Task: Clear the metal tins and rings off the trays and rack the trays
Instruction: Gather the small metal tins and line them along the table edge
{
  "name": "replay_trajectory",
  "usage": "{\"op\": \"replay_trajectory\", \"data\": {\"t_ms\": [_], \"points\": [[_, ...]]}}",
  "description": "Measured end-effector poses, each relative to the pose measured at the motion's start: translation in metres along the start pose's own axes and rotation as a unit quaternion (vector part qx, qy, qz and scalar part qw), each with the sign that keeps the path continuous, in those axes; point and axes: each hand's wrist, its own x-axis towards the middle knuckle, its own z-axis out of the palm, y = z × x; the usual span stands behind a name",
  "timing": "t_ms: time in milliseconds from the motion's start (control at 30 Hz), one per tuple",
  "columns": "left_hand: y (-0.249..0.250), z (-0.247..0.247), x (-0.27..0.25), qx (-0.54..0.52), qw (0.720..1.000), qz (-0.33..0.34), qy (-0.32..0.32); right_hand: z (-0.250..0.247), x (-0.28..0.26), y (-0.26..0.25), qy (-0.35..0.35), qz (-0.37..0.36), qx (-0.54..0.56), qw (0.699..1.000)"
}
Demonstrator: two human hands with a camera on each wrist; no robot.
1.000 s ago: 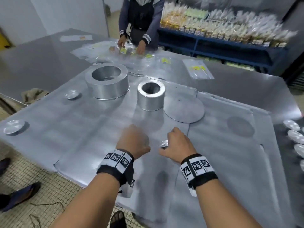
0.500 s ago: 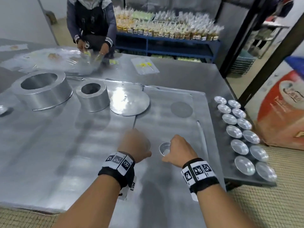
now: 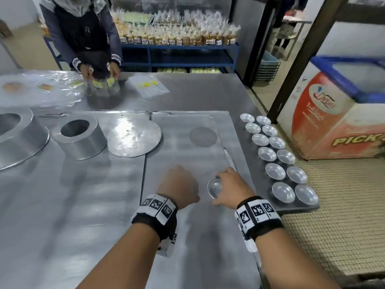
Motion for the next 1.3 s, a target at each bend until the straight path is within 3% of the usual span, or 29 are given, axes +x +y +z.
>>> {"op": "replay_trajectory", "data": {"t_ms": [300, 500, 900, 1133, 1300], "points": [[0.020, -0.018, 0.042, -0.001, 0.998, 0.058, -0.015, -0.033, 0.028, 0.012, 0.016, 0.042, -0.009, 0.999], [0.059, -0.031, 0.116, 0.024, 0.996, 0.078, -0.024, -0.079, 0.074, 0.056, 0.014, 0.063, -0.032, 0.997], [0.176, -0.046, 0.357, 0.025, 0.994, 0.102, -0.010, -0.177, 0.289, 0.220, 0.017, 0.068, -0.034, 0.997], [0.199, -0.034, 0.485, 0.025, 0.996, 0.080, -0.007, -0.189, 0.406, 0.289, 0.015, 0.052, -0.048, 0.997], [0.202, -0.014, 0.551, 0.040, 0.997, 0.073, -0.002, -0.179, 0.460, 0.321, 0.023, 0.050, -0.011, 0.998]]}}
